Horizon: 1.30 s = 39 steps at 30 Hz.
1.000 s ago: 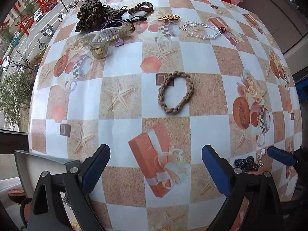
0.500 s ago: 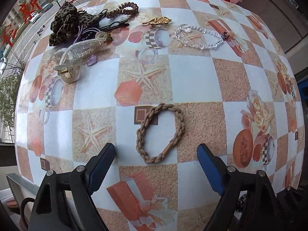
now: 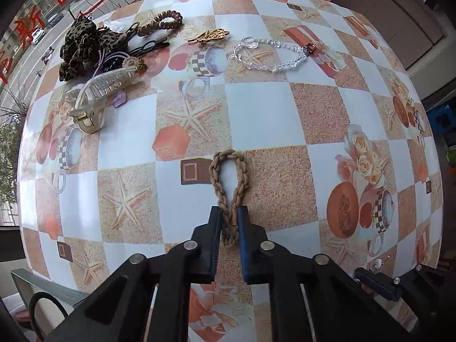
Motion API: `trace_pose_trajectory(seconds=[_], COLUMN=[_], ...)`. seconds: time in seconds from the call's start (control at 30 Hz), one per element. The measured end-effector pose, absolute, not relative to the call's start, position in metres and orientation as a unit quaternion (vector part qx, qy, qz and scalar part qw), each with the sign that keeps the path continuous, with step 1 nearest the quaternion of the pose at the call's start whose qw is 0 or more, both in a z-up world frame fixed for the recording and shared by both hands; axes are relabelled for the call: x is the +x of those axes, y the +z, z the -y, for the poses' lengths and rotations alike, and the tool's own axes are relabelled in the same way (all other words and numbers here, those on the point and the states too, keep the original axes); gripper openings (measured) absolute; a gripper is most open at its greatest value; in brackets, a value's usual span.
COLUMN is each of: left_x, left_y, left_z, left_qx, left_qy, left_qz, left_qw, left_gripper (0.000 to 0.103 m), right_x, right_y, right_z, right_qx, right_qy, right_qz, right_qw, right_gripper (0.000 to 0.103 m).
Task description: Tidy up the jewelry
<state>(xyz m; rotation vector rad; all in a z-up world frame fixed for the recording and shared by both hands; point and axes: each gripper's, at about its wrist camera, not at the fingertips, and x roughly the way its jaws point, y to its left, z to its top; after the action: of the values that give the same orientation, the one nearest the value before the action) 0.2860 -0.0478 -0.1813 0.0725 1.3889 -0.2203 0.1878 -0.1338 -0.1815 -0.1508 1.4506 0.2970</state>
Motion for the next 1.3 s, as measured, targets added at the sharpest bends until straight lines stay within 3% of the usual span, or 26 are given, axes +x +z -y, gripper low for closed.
trace_pose_trajectory(seconds=[0.67,1.3], left_x=[0.169,0.094], left_y=[-0.141,-0.108], left_z=[0.002,-0.007], left_qx=[0.021,0.052], left_qy=[-0.120,-0.159], left_qz=[-0.659,-0.653], left_qw=[0.742,0.739], left_gripper=[0.015,0.015], right_x=[0.159,0.117], right_y=[-0.157,-0.128], right_z=[0.162,0.164], right_qx=[0.055,0.081], right_qy=[0.114,0.069], right_qz=[-0.683,-0.691], right_qw=[0.720,0.715], right_gripper=[0.035,0.035])
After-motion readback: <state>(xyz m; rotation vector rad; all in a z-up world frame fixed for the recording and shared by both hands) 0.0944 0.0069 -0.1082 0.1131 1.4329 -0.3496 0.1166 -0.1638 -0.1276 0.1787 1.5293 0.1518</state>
